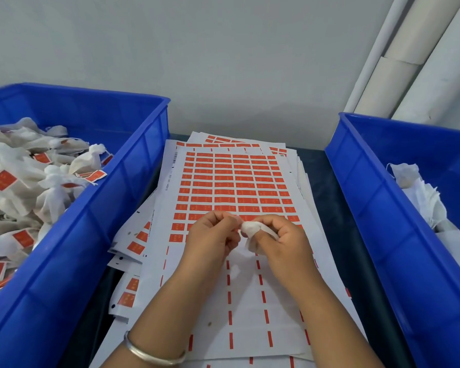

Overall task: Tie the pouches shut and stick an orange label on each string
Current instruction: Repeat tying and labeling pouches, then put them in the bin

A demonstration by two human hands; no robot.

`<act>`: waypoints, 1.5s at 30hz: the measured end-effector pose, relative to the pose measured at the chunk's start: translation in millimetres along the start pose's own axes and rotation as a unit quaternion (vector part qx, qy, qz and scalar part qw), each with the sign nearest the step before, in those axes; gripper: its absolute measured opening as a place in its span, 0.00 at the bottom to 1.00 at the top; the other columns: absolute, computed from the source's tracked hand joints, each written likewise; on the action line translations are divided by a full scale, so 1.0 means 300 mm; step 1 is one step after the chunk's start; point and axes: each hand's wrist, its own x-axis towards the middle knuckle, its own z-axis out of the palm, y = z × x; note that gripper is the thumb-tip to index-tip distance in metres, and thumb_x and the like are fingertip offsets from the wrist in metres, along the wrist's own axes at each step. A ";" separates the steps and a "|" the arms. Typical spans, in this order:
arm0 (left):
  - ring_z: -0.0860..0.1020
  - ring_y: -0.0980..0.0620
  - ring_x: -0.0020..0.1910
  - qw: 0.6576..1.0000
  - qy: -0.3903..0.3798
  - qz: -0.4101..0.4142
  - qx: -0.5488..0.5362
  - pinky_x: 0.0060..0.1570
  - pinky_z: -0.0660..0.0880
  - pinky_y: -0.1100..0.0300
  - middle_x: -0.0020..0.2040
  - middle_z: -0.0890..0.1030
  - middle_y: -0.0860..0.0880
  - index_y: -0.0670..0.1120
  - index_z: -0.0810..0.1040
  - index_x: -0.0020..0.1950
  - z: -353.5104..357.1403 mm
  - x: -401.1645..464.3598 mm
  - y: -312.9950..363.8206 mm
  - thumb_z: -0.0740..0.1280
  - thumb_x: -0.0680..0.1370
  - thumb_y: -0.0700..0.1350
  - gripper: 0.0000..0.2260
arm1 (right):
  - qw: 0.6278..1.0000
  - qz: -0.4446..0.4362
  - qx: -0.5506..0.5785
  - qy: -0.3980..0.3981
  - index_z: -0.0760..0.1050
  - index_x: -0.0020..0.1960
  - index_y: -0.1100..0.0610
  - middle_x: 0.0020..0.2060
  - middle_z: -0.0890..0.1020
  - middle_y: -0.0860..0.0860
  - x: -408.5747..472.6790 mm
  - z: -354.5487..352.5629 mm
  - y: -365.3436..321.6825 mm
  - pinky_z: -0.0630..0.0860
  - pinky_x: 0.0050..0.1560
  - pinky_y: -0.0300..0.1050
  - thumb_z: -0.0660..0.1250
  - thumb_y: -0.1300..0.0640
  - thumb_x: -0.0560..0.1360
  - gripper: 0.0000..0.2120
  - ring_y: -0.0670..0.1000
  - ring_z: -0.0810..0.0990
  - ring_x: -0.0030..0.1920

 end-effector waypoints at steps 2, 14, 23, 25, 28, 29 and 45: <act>0.79 0.52 0.34 0.999 0.021 0.024 0.005 0.36 0.76 0.62 0.34 0.82 0.51 0.50 0.81 0.37 0.004 0.004 -0.003 0.69 0.74 0.41 0.07 | 0.998 0.040 0.038 0.010 0.77 0.42 0.42 0.37 0.78 0.25 0.005 -0.002 -0.004 0.69 0.31 0.20 0.69 0.46 0.73 0.03 0.27 0.75 0.44; 0.73 0.63 0.45 0.878 -0.003 0.308 0.366 0.38 0.70 0.76 0.42 0.73 0.65 0.58 0.81 0.48 0.016 -0.029 -0.040 0.73 0.71 0.46 0.09 | 0.931 0.184 0.316 -0.014 0.85 0.39 0.52 0.45 0.85 0.53 0.014 -0.045 -0.006 0.79 0.56 0.52 0.64 0.65 0.76 0.15 0.55 0.83 0.52; 0.72 0.61 0.44 0.861 0.023 0.320 0.395 0.43 0.66 0.74 0.40 0.71 0.65 0.54 0.81 0.44 0.013 -0.021 -0.052 0.72 0.71 0.48 0.03 | 0.927 0.196 0.318 -0.037 0.85 0.36 0.48 0.42 0.86 0.50 0.005 -0.037 -0.022 0.80 0.54 0.50 0.64 0.64 0.76 0.17 0.54 0.83 0.51; 0.72 0.61 0.44 0.865 0.012 0.312 0.393 0.42 0.66 0.73 0.40 0.72 0.64 0.59 0.74 0.38 0.017 -0.027 -0.057 0.71 0.72 0.48 0.08 | 0.931 0.195 0.307 -0.036 0.84 0.34 0.47 0.40 0.86 0.48 0.007 -0.035 -0.024 0.80 0.53 0.49 0.64 0.63 0.76 0.18 0.54 0.83 0.50; 0.72 0.62 0.43 0.875 0.018 0.286 0.389 0.38 0.65 0.73 0.40 0.72 0.63 0.60 0.70 0.34 0.017 -0.024 -0.057 0.70 0.73 0.47 0.13 | 0.933 0.191 0.303 -0.040 0.85 0.35 0.47 0.39 0.86 0.47 0.011 -0.038 -0.021 0.79 0.54 0.48 0.64 0.63 0.76 0.18 0.52 0.84 0.47; 0.72 0.62 0.42 0.876 0.026 0.280 0.391 0.37 0.65 0.73 0.39 0.72 0.63 0.60 0.69 0.34 0.016 -0.020 -0.054 0.69 0.74 0.47 0.13 | 0.932 0.189 0.306 -0.044 0.85 0.37 0.47 0.41 0.86 0.48 0.012 -0.040 -0.022 0.80 0.54 0.47 0.64 0.63 0.76 0.17 0.51 0.84 0.47; 0.73 0.60 0.38 0.878 0.171 0.262 0.363 0.36 0.65 0.73 0.38 0.71 0.65 0.58 0.72 0.44 -0.036 0.028 0.009 0.68 0.75 0.46 0.07 | 0.948 0.202 0.244 -0.041 0.77 0.45 0.52 0.47 0.81 0.50 0.016 -0.032 -0.004 0.77 0.34 0.38 0.65 0.71 0.72 0.14 0.55 0.79 0.44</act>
